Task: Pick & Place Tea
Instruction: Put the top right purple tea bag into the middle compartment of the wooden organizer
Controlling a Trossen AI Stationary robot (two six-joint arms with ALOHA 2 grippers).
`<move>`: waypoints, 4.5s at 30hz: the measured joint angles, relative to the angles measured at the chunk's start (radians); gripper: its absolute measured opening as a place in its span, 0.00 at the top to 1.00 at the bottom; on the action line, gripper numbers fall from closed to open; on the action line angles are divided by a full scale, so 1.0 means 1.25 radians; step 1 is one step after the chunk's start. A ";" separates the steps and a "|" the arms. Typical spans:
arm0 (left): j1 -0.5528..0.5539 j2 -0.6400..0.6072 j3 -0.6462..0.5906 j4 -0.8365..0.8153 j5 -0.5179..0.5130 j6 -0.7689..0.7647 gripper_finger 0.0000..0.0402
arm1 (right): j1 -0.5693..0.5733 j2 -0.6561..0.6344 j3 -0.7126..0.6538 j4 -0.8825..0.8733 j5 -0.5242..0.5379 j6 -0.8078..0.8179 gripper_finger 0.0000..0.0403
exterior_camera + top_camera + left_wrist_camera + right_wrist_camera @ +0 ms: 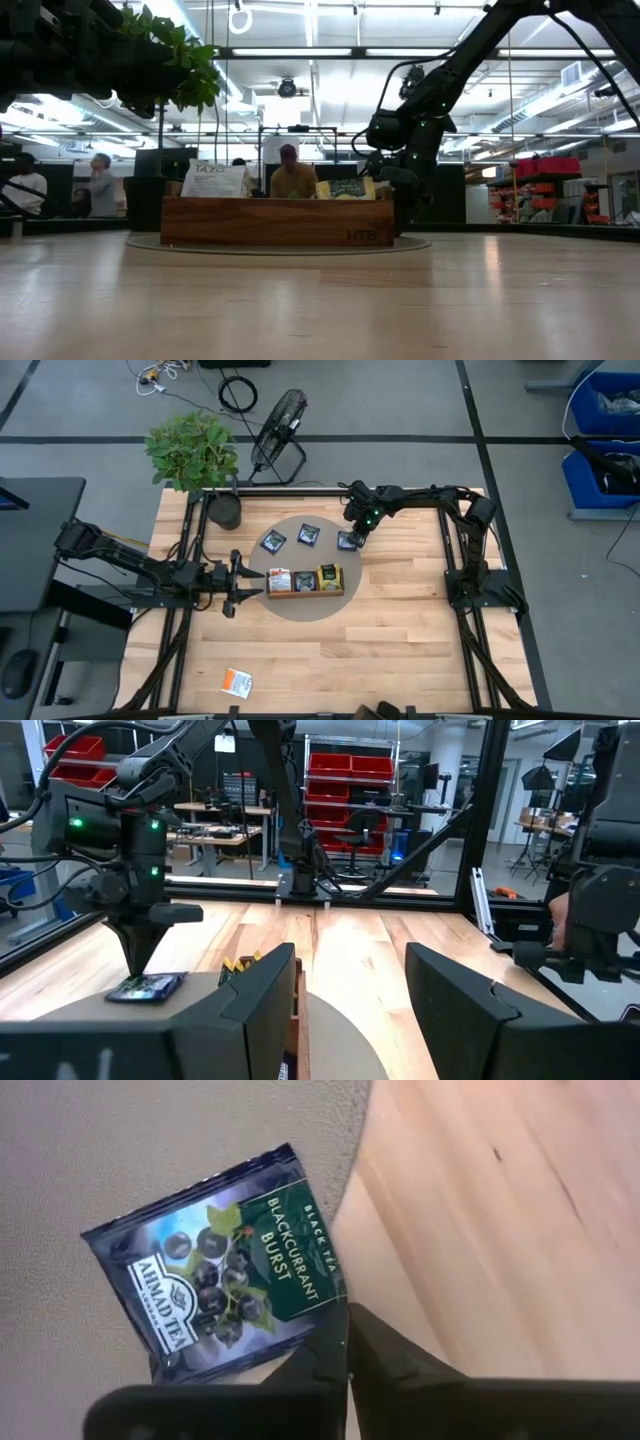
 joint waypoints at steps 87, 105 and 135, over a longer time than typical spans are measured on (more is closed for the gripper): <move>0.001 0.000 0.000 0.000 -0.013 -0.020 0.51 | 0.315 -0.364 -0.090 0.074 0.264 0.018 1.00; 0.001 0.000 0.000 0.000 -0.015 -0.020 0.51 | 0.389 -0.364 0.012 0.129 0.278 -0.027 1.00; 0.001 0.000 0.000 0.000 -0.027 -0.019 0.51 | 0.443 -0.195 0.011 0.394 0.152 0.029 1.00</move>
